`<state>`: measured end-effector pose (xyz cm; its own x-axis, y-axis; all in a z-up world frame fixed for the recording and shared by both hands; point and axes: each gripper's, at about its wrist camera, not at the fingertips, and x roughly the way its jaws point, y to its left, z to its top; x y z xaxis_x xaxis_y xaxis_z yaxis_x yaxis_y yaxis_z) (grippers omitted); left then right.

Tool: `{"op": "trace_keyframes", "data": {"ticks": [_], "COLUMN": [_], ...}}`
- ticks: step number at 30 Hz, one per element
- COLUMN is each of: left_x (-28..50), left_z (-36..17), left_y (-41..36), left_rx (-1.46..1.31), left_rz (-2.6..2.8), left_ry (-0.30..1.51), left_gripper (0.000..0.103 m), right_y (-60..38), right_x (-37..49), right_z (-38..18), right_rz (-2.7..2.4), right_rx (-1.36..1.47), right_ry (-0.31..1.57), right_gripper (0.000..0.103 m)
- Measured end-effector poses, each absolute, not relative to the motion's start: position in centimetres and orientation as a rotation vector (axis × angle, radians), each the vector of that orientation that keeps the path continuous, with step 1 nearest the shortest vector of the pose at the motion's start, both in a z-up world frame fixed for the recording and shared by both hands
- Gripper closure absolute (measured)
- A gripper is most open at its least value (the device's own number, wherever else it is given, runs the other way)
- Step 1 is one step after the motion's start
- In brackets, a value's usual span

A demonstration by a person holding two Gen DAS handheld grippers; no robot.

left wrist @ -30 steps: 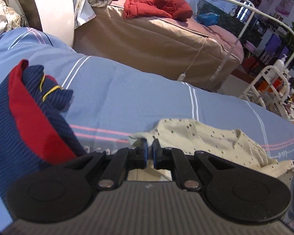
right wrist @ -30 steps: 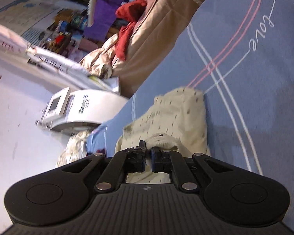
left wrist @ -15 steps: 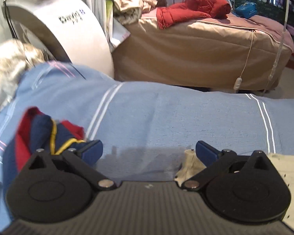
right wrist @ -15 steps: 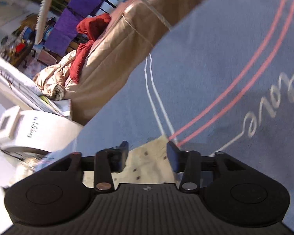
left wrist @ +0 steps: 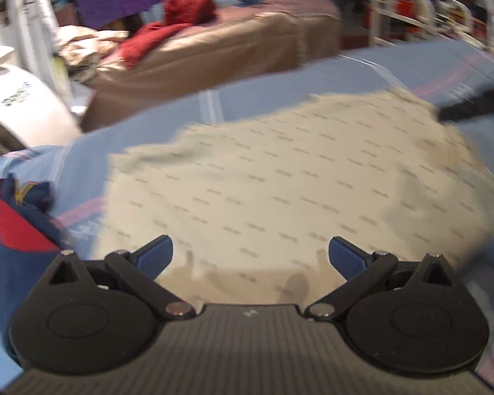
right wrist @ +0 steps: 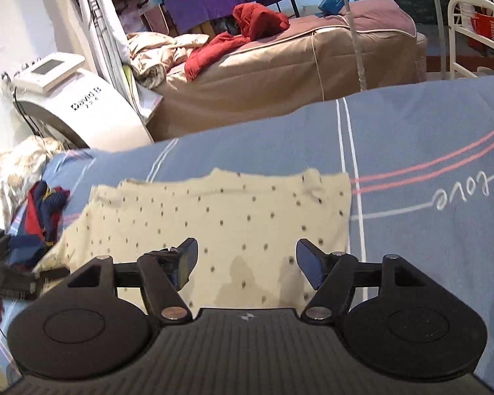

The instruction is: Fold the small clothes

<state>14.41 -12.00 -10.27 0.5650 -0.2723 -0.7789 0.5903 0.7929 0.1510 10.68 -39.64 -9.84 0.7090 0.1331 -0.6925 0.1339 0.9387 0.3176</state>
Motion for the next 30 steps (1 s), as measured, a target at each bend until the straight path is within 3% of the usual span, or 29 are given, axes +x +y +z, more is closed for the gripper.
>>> {"op": "trace_keyframes", "data": {"ticks": [7,19,26,30], "left_x": [7.0,4.2,3.4,2.6], "left_z": [-11.0,-12.3,-13.8,-14.8], "left_y": [-17.7,-21.4,-22.8,-23.8], "left_rx": [0.451,0.596,0.737,0.837], "left_rz": [-0.618,-0.637,-0.644,-0.648], "left_ry": [0.801,0.721,0.615,0.517], "left_gripper": [0.000,0.000,0.020,0.026], "right_y": [-40.7,-43.1,-44.6,-44.7], "right_x": [7.9,7.9,10.8,11.5], "right_z": [-8.9,-10.4,-12.7,-13.4], "right_rz": [-0.033,-0.048,0.048,0.039], "right_rx": [0.420,0.540,0.793,0.803], "right_ry": [0.807,0.820,0.834,0.852], "right_gripper": [0.000,0.000,0.000,0.000]}}
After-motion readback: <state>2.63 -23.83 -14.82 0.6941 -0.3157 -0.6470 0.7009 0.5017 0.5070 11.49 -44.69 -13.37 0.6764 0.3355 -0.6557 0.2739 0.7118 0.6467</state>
